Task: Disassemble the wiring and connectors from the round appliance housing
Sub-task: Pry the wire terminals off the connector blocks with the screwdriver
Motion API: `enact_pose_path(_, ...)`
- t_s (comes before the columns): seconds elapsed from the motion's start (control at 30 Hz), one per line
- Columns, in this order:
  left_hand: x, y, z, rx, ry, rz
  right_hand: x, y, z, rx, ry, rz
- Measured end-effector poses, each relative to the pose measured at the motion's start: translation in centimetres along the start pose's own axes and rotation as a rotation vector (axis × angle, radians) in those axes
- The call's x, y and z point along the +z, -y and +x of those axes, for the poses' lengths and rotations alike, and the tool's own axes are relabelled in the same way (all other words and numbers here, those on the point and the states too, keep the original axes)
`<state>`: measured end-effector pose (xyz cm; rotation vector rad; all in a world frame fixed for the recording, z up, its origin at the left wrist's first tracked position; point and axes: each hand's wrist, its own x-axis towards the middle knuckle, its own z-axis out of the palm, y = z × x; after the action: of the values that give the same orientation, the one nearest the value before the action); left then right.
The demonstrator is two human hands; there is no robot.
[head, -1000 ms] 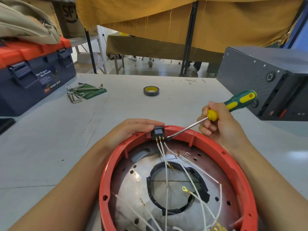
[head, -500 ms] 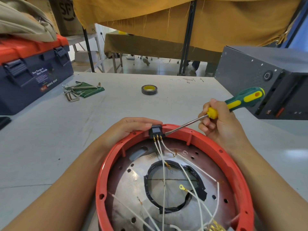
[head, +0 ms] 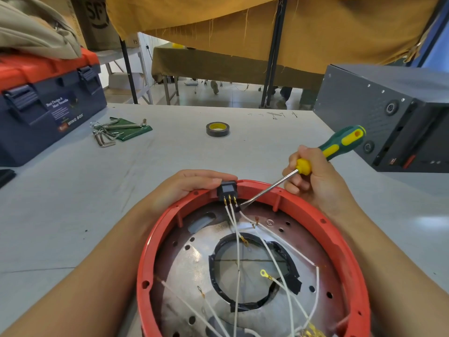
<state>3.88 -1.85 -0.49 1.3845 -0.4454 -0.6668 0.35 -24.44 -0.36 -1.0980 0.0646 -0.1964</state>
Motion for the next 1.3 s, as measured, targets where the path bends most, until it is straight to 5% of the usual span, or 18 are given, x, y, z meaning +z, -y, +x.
enact_pose_path(0.73,-0.1,0.2,0.0,-0.010,0.014,-0.001,0.8,1.6,-0.9,-0.240,0.035,-0.149)
enact_pose_path(1.07,0.1,0.3,0.1,-0.018,-0.007,-0.053,1.7,2.0,-0.8,-0.083,0.030,-0.203)
enact_pose_path(1.3,0.2,0.5,0.3,-0.014,0.009,-0.085,1.4,2.6,-1.0,-0.177,-0.069,-0.088)
